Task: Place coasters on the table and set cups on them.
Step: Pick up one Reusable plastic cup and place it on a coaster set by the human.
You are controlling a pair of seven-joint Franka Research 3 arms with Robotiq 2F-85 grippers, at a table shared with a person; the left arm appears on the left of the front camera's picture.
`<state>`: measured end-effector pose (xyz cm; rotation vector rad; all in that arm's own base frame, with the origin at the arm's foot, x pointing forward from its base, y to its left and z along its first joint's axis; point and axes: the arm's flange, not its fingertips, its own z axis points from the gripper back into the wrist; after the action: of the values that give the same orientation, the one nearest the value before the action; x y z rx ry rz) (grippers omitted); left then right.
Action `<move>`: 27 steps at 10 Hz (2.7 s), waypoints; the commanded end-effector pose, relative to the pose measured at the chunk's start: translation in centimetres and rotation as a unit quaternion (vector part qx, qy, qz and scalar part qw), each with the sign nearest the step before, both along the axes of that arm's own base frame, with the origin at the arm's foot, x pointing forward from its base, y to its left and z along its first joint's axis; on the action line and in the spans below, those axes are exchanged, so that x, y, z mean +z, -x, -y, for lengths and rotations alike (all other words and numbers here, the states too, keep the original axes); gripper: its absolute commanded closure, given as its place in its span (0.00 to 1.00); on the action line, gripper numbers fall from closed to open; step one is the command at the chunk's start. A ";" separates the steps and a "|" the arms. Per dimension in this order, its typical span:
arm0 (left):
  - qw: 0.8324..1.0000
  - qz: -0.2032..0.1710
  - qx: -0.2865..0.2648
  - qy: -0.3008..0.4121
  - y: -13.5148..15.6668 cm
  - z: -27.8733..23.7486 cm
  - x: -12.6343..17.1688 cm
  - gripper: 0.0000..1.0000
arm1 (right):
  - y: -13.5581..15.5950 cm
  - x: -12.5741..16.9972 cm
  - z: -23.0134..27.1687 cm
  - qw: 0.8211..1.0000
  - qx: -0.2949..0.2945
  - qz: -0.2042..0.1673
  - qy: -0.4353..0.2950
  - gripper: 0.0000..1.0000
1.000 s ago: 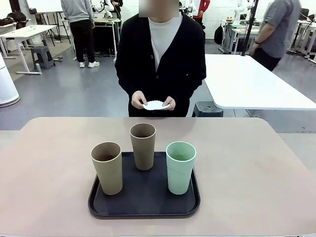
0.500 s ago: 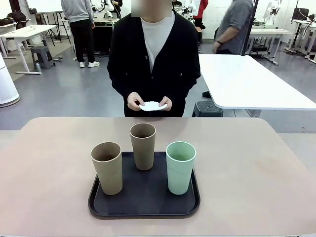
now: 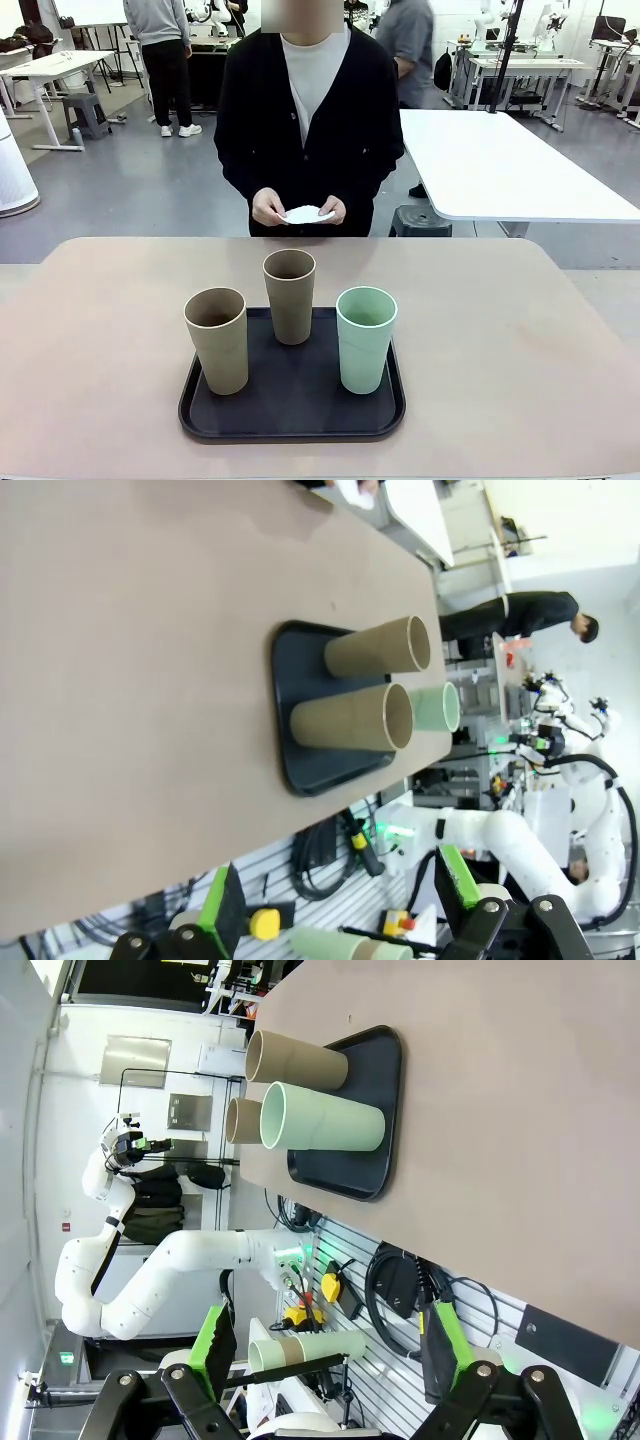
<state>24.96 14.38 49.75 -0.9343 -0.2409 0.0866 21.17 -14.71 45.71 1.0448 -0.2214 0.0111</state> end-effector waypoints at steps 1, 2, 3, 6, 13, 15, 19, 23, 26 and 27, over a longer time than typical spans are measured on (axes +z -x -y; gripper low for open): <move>1.000 0.004 -0.001 0.006 0.1 0.0 0.0 0.00 | -0.1 -0.1 -0.1 1.000 0.002 0.005 -0.009 0.00; 1.000 0.004 -0.001 0.006 0.1 0.0 0.0 0.00 | -0.1 -0.1 -0.1 1.000 0.002 0.005 -0.009 0.00; 1.000 0.004 -0.001 0.006 0.1 0.0 0.0 0.00 | -0.1 -0.1 -0.1 1.000 0.002 0.005 -0.009 0.00; 1.000 0.004 -0.001 0.006 0.1 0.0 0.0 0.00 | -0.1 -0.1 -0.1 1.000 0.002 0.005 -0.009 0.00; 1.000 0.004 -0.001 0.006 0.1 0.0 0.0 0.00 | -0.1 -0.1 -0.1 1.000 0.002 0.005 -0.009 0.00; 1.000 0.004 -0.001 0.006 0.1 0.0 0.0 0.00 | -0.1 -0.1 -0.1 1.000 0.002 0.005 -0.009 0.00; 0.976 0.063 -0.078 -0.191 -6.8 5.6 6.1 0.00 | -0.1 -0.1 -0.1 1.000 0.002 0.005 -0.009 0.00; 0.876 0.077 -0.276 -0.387 -8.8 14.6 6.7 0.00 | -0.1 -0.1 -0.1 1.000 0.002 0.005 -0.009 0.00; 0.795 0.157 -0.390 -0.438 -7.2 20.5 4.5 0.00 | -0.1 -0.1 -0.1 1.000 0.002 0.005 -0.009 0.00; 0.786 0.180 -0.401 -0.434 -7.1 21.9 3.6 0.00 | -0.1 -0.1 -0.1 1.000 0.002 0.005 -0.009 0.00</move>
<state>32.33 -7.63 54.52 -0.0511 -0.1008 -0.8931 21.19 -14.59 45.74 1.0430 -0.2164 0.0132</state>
